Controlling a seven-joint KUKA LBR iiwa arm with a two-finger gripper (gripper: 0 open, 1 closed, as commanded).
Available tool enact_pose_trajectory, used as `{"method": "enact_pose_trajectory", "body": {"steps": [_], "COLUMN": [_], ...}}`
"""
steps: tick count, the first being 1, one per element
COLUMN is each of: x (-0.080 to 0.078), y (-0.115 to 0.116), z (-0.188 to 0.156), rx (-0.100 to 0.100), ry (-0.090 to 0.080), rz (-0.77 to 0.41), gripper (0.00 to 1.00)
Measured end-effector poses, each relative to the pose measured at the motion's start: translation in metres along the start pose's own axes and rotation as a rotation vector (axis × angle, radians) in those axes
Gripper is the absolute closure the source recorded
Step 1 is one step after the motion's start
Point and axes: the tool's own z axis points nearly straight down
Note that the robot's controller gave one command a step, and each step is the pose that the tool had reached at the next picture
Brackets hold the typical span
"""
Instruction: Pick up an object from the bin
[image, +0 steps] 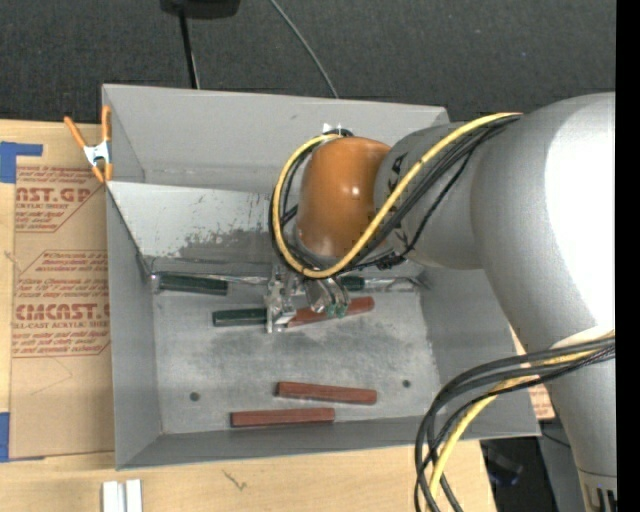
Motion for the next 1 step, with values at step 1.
{"method": "enact_pose_trajectory", "body": {"steps": [1], "x": [0.0074], "y": [-0.0023], "z": [-0.0368], "rx": [0.003], "ry": [0.024], "rz": [0.045], "gripper": [1.00]}}
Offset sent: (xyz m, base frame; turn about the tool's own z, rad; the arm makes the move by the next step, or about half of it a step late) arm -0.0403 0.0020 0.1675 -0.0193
